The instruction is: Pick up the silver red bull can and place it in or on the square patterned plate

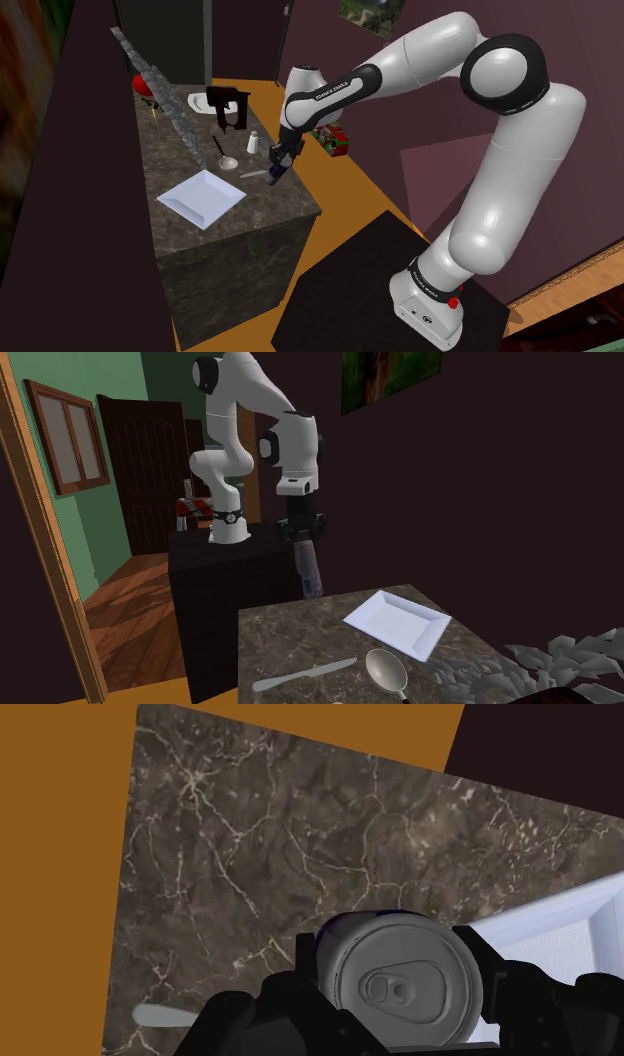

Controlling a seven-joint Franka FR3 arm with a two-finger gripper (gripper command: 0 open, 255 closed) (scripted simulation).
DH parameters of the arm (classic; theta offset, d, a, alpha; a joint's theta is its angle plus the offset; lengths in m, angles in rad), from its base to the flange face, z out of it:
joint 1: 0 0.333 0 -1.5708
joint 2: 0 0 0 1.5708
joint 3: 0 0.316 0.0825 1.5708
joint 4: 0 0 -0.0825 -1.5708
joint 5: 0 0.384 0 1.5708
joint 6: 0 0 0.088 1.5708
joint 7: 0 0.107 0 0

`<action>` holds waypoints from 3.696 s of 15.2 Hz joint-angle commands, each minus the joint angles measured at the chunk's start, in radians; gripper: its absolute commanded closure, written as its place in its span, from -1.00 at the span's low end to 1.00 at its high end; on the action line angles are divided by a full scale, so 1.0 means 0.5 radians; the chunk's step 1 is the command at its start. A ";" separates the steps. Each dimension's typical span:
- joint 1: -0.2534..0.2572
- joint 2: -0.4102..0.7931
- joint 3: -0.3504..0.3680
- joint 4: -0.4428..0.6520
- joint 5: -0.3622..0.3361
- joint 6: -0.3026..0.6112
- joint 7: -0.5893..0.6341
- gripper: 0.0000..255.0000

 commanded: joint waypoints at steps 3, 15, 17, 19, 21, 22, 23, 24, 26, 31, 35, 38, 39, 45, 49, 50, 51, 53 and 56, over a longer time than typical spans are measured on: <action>0.089 0.130 0.031 0.257 -0.030 -0.125 0.136 1.00; 0.401 0.781 0.078 1.452 -0.130 -0.664 0.492 1.00; 0.459 0.940 0.078 1.745 -0.144 -0.798 0.535 1.00; 0.537 1.191 0.075 2.210 -0.161 -1.009 0.580 1.00; 0.537 1.205 0.072 2.180 -0.161 -0.965 0.579 1.00; 0.537 1.212 0.071 2.166 -0.162 -0.944 0.579 1.00; 0.536 1.220 0.071 2.152 -0.163 -0.922 0.580 1.00; 0.536 1.228 0.070 2.140 -0.164 -0.902 0.580 1.00; 0.536 1.247 0.069 2.119 -0.165 -0.862 0.580 1.00; 0.536 1.303 0.065 2.081 -0.170 -0.769 0.580 1.00; 0.537 1.356 0.061 2.066 -0.174 -0.700 0.580 1.00; 0.539 1.400 0.058 2.062 -0.176 -0.652 0.580 1.00; 0.539 1.415 0.057 2.062 -0.177 -0.637 0.580 1.00; 0.541 1.446 0.055 2.065 -0.179 -0.610 0.580 1.00; 0.541 1.446 0.055 2.065 -0.179 -0.610 0.580 1.00; 0.540 1.445 0.055 2.064 -0.179 -0.609 0.580 -1.00; 0.541 1.445 0.055 2.064 -0.179 -0.609 0.580 -1.00; 0.541 1.445 0.055 2.063 -0.179 -0.609 0.580 -1.00; 0.538 1.406 0.058 2.064 -0.177 -0.648 0.579 -1.00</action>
